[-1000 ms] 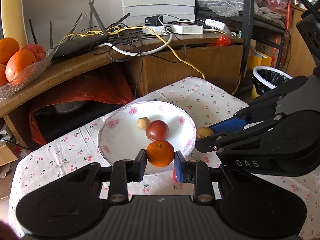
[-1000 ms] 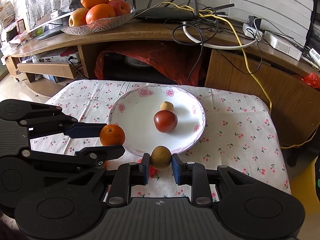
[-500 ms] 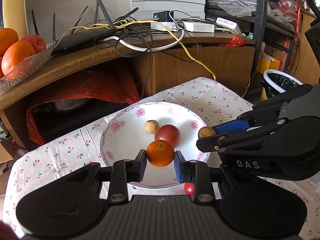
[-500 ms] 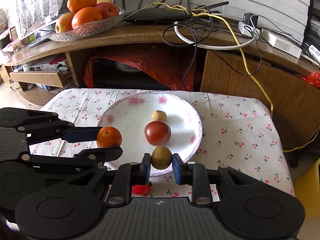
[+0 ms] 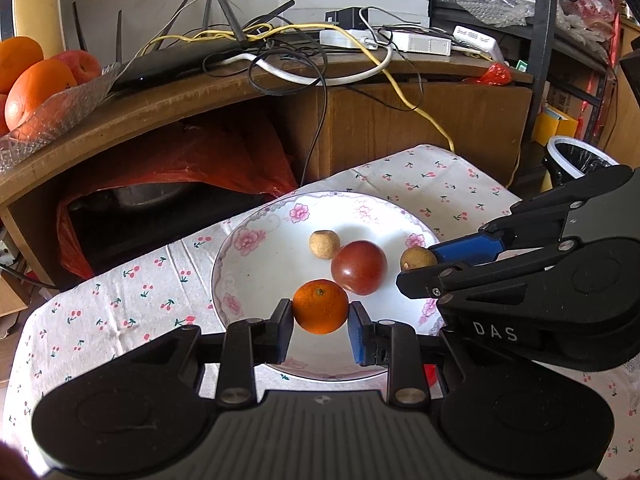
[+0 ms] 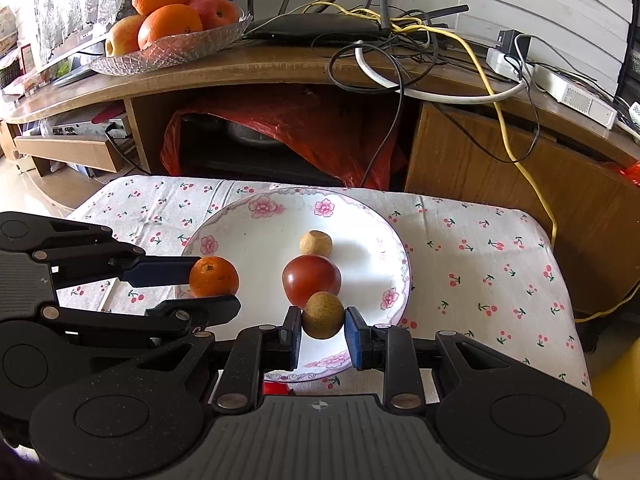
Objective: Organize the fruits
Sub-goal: 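Carry the mandarin in the left tool while the right tool carries the brown fruit to the bowl, then open the left tool to drop the mandarin in the bowl while the right tool releases its brown fruit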
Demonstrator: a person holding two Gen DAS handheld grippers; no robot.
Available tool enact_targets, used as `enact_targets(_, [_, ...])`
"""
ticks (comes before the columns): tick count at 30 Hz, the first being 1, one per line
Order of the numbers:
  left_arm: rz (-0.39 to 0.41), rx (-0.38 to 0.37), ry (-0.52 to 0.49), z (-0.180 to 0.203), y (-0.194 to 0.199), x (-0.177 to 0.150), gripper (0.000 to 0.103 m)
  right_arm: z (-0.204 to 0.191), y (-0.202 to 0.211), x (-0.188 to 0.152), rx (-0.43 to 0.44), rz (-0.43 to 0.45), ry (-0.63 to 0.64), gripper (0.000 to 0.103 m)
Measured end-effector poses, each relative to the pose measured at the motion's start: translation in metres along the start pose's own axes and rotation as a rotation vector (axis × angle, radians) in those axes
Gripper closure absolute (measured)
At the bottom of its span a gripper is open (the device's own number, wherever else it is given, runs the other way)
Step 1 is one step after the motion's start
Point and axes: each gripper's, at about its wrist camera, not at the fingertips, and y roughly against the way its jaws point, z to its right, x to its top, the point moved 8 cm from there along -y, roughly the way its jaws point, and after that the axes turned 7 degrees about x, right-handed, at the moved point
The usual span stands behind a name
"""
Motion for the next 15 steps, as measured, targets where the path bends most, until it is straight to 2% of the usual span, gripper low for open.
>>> enact_targets(15, [-0.034, 0.008, 0.014, -0.003, -0.013, -0.007, 0.064, -0.001, -0.014, -0.002, 0.004, -0.011, 0.009, 0.080])
